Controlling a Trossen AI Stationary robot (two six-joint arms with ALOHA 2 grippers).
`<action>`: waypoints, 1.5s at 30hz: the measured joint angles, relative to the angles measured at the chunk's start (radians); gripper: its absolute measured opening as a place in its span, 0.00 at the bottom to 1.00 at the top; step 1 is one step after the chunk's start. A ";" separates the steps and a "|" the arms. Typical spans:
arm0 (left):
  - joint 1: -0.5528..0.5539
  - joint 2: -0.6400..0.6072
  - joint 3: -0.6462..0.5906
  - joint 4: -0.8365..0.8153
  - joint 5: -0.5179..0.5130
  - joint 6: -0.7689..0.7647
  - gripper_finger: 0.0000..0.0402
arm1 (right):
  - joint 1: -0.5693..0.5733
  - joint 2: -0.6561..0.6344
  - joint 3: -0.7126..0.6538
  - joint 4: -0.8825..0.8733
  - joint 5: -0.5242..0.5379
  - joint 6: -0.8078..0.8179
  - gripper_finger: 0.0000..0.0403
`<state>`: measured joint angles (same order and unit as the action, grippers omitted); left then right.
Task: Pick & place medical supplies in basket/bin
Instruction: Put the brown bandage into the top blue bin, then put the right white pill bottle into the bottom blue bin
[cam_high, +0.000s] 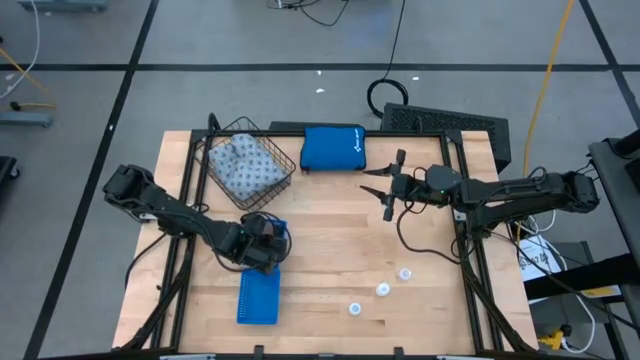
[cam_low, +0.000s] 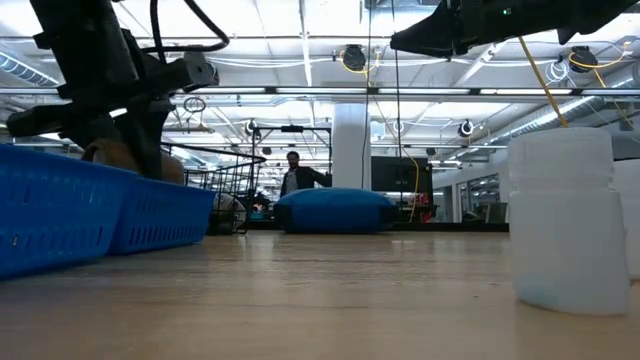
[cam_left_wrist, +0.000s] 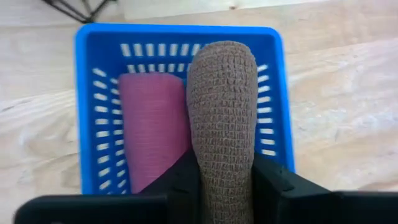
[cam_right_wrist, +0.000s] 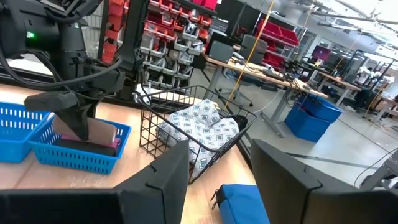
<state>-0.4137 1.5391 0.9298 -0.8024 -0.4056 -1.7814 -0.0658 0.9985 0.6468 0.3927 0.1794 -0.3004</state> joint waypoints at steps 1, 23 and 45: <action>0.001 0.000 0.000 0.010 -0.001 0.012 0.25 | 0.000 0.000 0.000 0.000 0.000 0.000 0.40; 0.038 -0.022 0.000 -0.014 0.053 0.097 0.55 | 0.000 0.000 0.000 -0.001 0.000 0.000 0.40; 0.068 -0.335 0.006 0.037 -0.154 0.588 0.54 | 0.039 -0.068 0.000 -0.071 0.004 0.002 0.40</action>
<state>-0.3460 1.2041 0.9355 -0.7654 -0.5599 -1.1933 -0.0264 0.9306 0.6468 0.3214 0.1834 -0.2982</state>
